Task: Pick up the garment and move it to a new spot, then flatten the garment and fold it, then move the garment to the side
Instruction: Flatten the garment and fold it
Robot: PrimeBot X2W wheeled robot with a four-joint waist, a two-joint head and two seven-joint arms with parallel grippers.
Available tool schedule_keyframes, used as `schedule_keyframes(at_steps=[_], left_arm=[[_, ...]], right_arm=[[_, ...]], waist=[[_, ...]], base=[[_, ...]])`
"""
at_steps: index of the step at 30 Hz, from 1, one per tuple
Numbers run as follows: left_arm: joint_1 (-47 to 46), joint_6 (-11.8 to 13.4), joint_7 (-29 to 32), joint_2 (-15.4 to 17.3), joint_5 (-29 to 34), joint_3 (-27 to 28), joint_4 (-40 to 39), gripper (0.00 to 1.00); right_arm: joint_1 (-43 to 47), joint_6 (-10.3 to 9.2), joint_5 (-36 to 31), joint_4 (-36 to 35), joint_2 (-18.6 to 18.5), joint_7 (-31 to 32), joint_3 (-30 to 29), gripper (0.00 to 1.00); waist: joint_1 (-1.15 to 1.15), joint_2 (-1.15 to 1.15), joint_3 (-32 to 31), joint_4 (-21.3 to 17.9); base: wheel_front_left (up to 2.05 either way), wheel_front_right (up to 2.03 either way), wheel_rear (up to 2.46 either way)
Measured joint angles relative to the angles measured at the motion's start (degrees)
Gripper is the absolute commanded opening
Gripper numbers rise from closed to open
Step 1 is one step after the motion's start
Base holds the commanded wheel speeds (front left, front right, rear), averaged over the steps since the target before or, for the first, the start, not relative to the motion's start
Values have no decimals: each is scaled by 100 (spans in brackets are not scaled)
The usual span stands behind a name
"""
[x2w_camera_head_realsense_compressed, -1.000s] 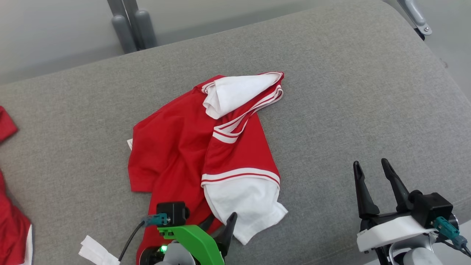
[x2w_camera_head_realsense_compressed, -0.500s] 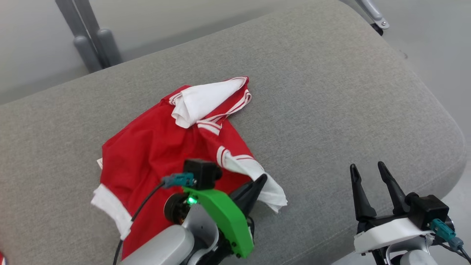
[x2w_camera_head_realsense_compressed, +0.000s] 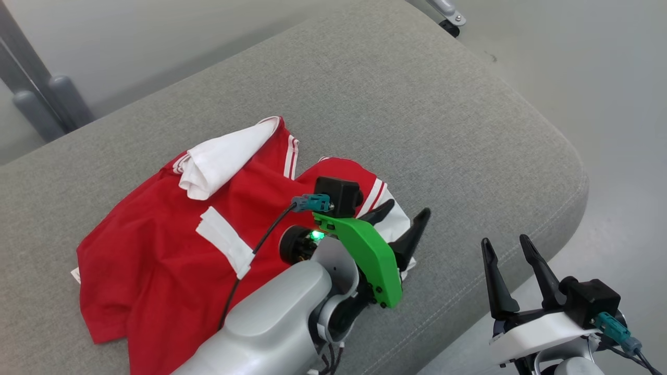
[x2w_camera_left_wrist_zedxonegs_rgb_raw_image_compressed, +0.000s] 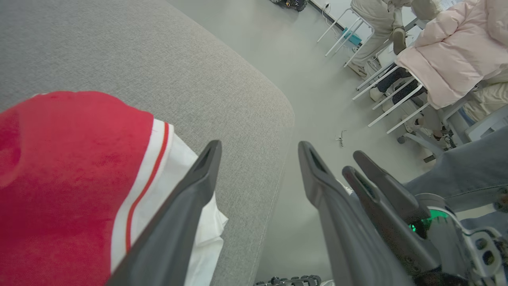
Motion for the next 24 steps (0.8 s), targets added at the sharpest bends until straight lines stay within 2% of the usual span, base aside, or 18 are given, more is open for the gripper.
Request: schedule_keyframes(at_steps=[2, 7, 10, 13, 16, 18, 24], left_arm=[[-54, -3, -292, -45, -405, -200, -152, 100], [-363, 57, -855, -41, -655, -626, -253, 100], [-457, 130, -1279, -42, -611, -730, -246, 100], [-485, 311, -1599, -23, -286, -715, -124, 100], [-363, 527, -1742, 198, 86, -475, -182, 100], [-65, 770, -1761, 431, 482, -31, -427, 100], [1332, 1176, -1769, 1091, 1681, 1096, -1313, 100]], right_arm=[[4, 0, 0, 9, 25, 0, -1, 100], [-4, 0, -18, -3, 31, 0, -37, 100], [-15, 0, -78, -122, -51, 0, -143, 100], [-46, 0, -176, -282, -165, 0, -237, 100], [-64, 0, -277, -456, -309, 0, -326, 100], [-71, 0, -339, -581, -409, 0, -386, 100], [-26, 0, -433, -837, -609, 0, -486, 100]], waist=[[0, 0, 5, -66], [0, 0, -10, 3], [0, 0, -19, 168], [0, 0, -29, 418], [0, 0, -60, 726], [0, 0, -91, 963], [0, 0, -234, 1663]], base=[[0, 0, 0], [0, 0, 0], [0, 0, 0], [0, 0, 0], [0, 0, 0], [0, 0, 0], [0, 0, 0]])
